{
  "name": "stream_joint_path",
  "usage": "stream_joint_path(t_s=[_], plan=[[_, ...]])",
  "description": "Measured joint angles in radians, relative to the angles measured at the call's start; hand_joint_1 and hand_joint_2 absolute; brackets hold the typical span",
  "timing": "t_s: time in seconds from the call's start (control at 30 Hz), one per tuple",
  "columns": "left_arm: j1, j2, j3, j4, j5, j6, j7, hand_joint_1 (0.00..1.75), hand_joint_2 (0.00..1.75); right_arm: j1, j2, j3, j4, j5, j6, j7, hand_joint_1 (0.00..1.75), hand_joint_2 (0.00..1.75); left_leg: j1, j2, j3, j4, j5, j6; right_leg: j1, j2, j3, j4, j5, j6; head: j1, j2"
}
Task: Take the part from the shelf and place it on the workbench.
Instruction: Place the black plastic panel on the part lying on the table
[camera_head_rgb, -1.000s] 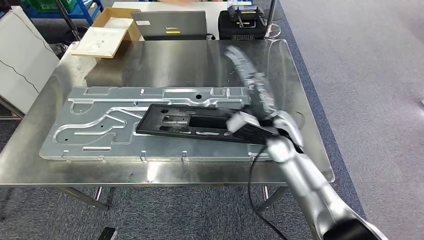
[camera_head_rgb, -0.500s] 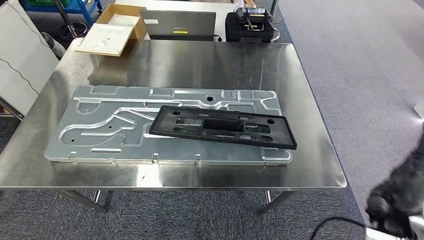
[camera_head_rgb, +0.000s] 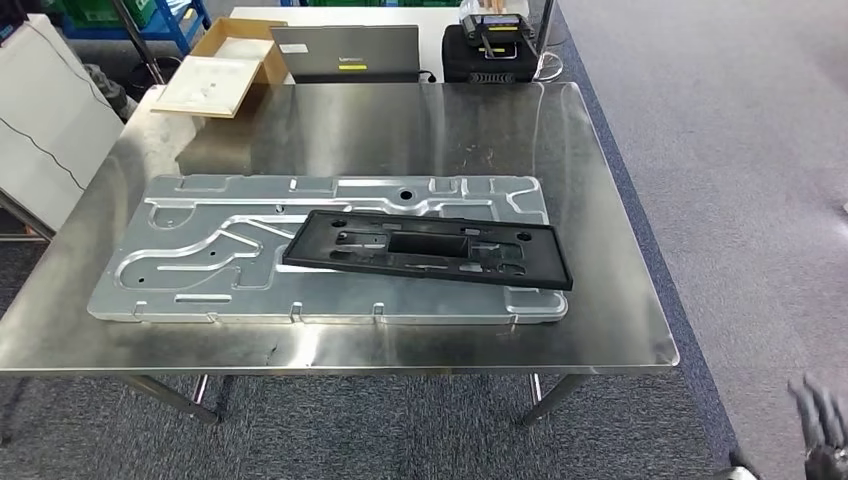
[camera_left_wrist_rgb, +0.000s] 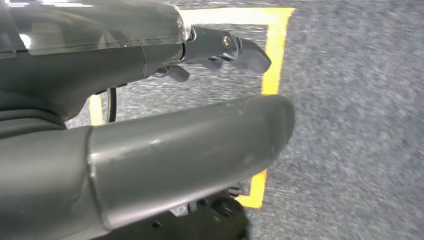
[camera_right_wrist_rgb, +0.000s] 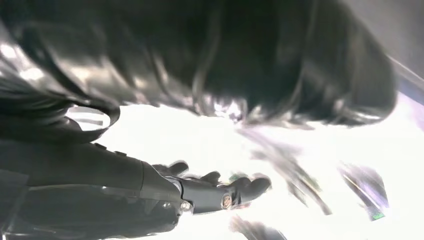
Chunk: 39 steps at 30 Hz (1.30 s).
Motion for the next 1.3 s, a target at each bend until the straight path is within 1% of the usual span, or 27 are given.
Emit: stream_joint_path(t_s=[0.03,0.07,0.1,0.17,0.2,0.23,0.33,0.37,0.4,0.47,0.5,0.53,0.57,0.6,0.67,0.73,0.77,0.83,0.9,1.0,1.03,1.07,1.1,1.17,1.23,1.27,1.3], plan=[[0.002,0.0,0.006,0.0,0.001,0.001,0.0,0.0,0.0,-0.025,0.009,-0.073,0.099,0.106,-0.003,0.02,0.0,0.0,0.0,0.0,-0.001,0.03,-0.013,-0.002,0.001,-0.001,-0.008,0.003,0.005,0.001,0.0,0.0],[0.004,0.0,0.012,0.0,0.001,0.0,0.0,0.0,0.0,-0.046,0.016,-0.143,0.196,0.202,0.003,0.047,0.0,0.0,0.0,0.0,0.019,0.019,-0.006,-0.003,0.001,-0.001,-0.016,0.006,0.009,0.003,0.0,0.0],[0.005,0.0,0.018,0.0,0.002,0.0,0.0,0.0,0.0,-0.065,0.02,-0.207,0.287,0.283,0.024,0.09,0.0,0.0,0.0,0.0,0.059,-0.035,0.018,-0.003,0.0,-0.002,-0.023,0.009,0.013,0.006,0.0,0.0],[0.005,0.0,0.027,0.0,0.002,-0.002,0.002,0.0,0.0,-0.103,0.024,-0.319,0.451,0.387,0.088,0.212,0.0,0.0,-0.001,-0.001,0.159,-0.193,0.069,0.001,-0.001,0.0,-0.033,0.016,0.022,0.013,0.0,0.0],[0.005,0.0,0.031,0.0,0.002,-0.003,0.002,0.0,0.0,-0.121,0.024,-0.368,0.527,0.412,0.115,0.271,0.0,0.0,-0.002,-0.001,0.191,-0.249,0.084,0.005,-0.001,0.002,-0.036,0.018,0.027,0.018,0.0,0.0],[0.004,0.0,0.033,0.0,0.001,-0.004,0.003,0.0,0.0,-0.138,0.024,-0.41,0.595,0.419,0.135,0.319,0.0,0.0,-0.005,-0.001,0.205,-0.277,0.091,0.01,-0.001,0.004,-0.038,0.02,0.032,0.023,0.0,0.0],[0.002,0.0,0.04,0.0,-0.006,-0.015,0.007,0.0,0.0,-0.174,0.017,-0.501,0.787,0.421,0.232,0.487,0.0,0.0,-0.007,0.006,0.195,-0.279,0.109,0.03,-0.003,0.011,-0.043,0.021,0.045,0.041,0.0,0.0],[-0.001,0.0,0.042,0.0,-0.011,-0.021,0.01,0.0,0.0,-0.184,0.012,-0.521,0.854,0.422,0.275,0.567,0.0,0.0,-0.005,0.01,0.187,-0.279,0.119,0.037,-0.005,0.014,-0.05,0.035,0.027,0.048,0.001,0.0],[-0.003,0.0,0.043,0.0,-0.016,-0.027,0.014,0.0,0.0,-0.194,0.008,-0.536,0.917,0.422,0.311,0.643,0.0,0.0,-0.002,0.013,0.176,-0.28,0.129,0.044,-0.008,0.017,-0.063,0.067,-0.01,0.055,0.001,0.0],[-0.007,0.001,0.043,0.0,-0.026,-0.037,0.025,0.0,0.0,-0.213,0.009,-0.554,1.037,0.422,0.348,0.763,0.0,0.0,-0.001,0.018,0.149,-0.277,0.147,0.05,-0.015,0.018,-0.102,0.191,-0.119,0.068,0.002,0.0],[-0.007,0.001,0.043,0.0,-0.029,-0.041,0.03,0.0,0.0,-0.223,0.011,-0.557,1.089,0.422,0.353,0.799,0.0,0.0,-0.001,0.021,0.136,-0.275,0.156,0.048,-0.019,0.018,-0.117,0.259,-0.158,0.074,0.002,0.0],[-0.008,0.001,0.043,0.0,-0.032,-0.042,0.034,0.0,0.0,-0.233,0.013,-0.559,1.138,0.422,0.353,0.821,0.0,0.0,-0.001,0.023,0.123,-0.272,0.164,0.046,-0.023,0.018,-0.122,0.307,-0.175,0.077,0.002,0.0],[-0.009,0.001,0.044,0.0,-0.034,-0.043,0.038,0.0,0.0,-0.243,0.016,-0.56,1.18,0.422,0.349,0.828,0.0,0.0,-0.001,0.025,0.11,-0.269,0.172,0.043,-0.026,0.018,-0.108,0.321,-0.168,0.08,0.002,0.0],[-0.011,0.0,0.044,0.0,-0.035,-0.043,0.043,0.0,0.0,-0.251,0.019,-0.561,1.216,0.422,0.345,0.829,0.0,0.0,0.0,0.027,0.098,-0.265,0.179,0.039,-0.029,0.018,-0.075,0.295,-0.145,0.08,0.001,0.0],[-0.015,-0.001,0.044,0.0,-0.039,-0.042,0.053,0.0,0.0,-0.265,0.022,-0.561,1.274,0.422,0.336,0.816,0.0,0.0,0.002,0.026,0.078,-0.258,0.192,0.03,-0.031,0.019,0.039,0.15,-0.101,0.074,0.001,0.0],[-0.018,-0.004,0.045,0.0,-0.039,-0.039,0.065,0.0,0.0,-0.276,0.023,-0.561,1.316,0.422,0.33,0.799,0.0,0.0,0.004,0.025,0.069,-0.257,0.206,0.017,-0.024,0.02,0.127,0.013,-0.098,0.062,0.001,0.0],[-0.019,-0.005,0.047,0.0,-0.039,-0.037,0.07,0.0,0.0,-0.28,0.024,-0.56,1.334,0.422,0.328,0.794,0.0,0.0,0.006,0.025,0.067,-0.26,0.215,0.009,-0.018,0.021,0.143,-0.019,-0.102,0.055,0.001,0.0],[-0.019,-0.007,0.048,0.0,-0.04,-0.034,0.077,0.0,0.0,-0.284,0.026,-0.557,1.363,0.422,0.328,0.789,0.0,0.0,0.011,0.024,0.064,-0.271,0.229,-0.007,-0.014,0.019,0.138,-0.038,-0.085,0.037,0.001,0.0],[-0.017,-0.01,0.049,0.0,-0.04,-0.032,0.081,0.0,0.0,-0.287,0.029,-0.553,1.385,0.422,0.329,0.787,0.0,0.0,0.012,0.019,0.046,-0.241,0.188,-0.014,-0.015,0.015,0.122,-0.052,-0.061,0.015,0.001,0.0],[-0.017,-0.01,0.049,0.0,-0.041,-0.026,0.092,0.0,0.0,-0.29,0.031,-0.544,1.406,0.422,0.33,0.783,0.0,1.31,0.011,0.012,-0.014,-0.052,0.048,-0.016,-0.01,0.009,0.083,-0.048,-0.034,-0.003,0.001,0.0],[-0.017,-0.01,0.049,0.0,-0.041,-0.019,0.102,0.0,0.0,-0.29,0.032,-0.54,1.411,0.422,0.33,0.781,0.0,1.75,0.011,0.011,-0.025,0.006,0.028,-0.018,-0.007,0.008,0.07,-0.045,-0.028,-0.004,0.001,0.0],[-0.017,-0.01,0.049,0.0,-0.041,-0.009,0.121,0.0,0.0,-0.29,0.032,-0.537,1.415,0.422,0.33,0.78,0.0,1.75,0.011,0.011,-0.021,0.033,0.033,-0.02,-0.006,0.008,0.058,-0.041,-0.023,-0.003,0.001,0.0],[-0.016,-0.01,0.05,0.0,-0.041,0.005,0.141,0.0,0.0,-0.29,0.032,-0.534,1.418,0.422,0.329,0.78,0.0,1.75,0.012,0.011,0.001,0.022,0.059,-0.022,-0.006,0.008,0.047,-0.036,-0.019,0.0,0.001,0.0],[-0.017,-0.011,0.05,0.0,-0.042,0.033,0.175,0.0,0.87,-0.29,0.031,-0.528,1.421,0.423,0.324,0.785,0.0,1.75,0.015,0.011,0.09,-0.099,0.119,-0.026,-0.008,0.007,0.03,-0.024,-0.012,0.008,0.001,0.0],[-0.019,-0.013,0.05,0.0,-0.044,0.048,0.184,0.0,1.75,-0.29,0.028,-0.524,1.424,0.423,0.318,0.793,0.0,1.75,0.015,0.009,0.171,-0.233,0.131,-0.024,-0.005,0.008,0.016,-0.008,-0.008,0.018,0.001,0.0],[-0.021,-0.014,0.05,0.0,-0.045,0.051,0.186,0.0,1.75,-0.291,0.027,-0.522,1.425,0.423,0.313,0.798,0.0,1.75,0.015,0.006,0.188,-0.27,0.121,-0.018,-0.002,0.008,0.009,-0.001,-0.007,0.022,0.001,0.0],[-0.021,-0.016,0.05,0.0,-0.047,0.053,0.188,0.0,1.75,-0.293,0.025,-0.52,1.426,0.423,0.305,0.807,0.0,1.31,0.014,0.004,0.192,-0.285,0.115,-0.012,0.0,0.009,0.003,0.004,-0.006,0.019,0.001,0.0]])
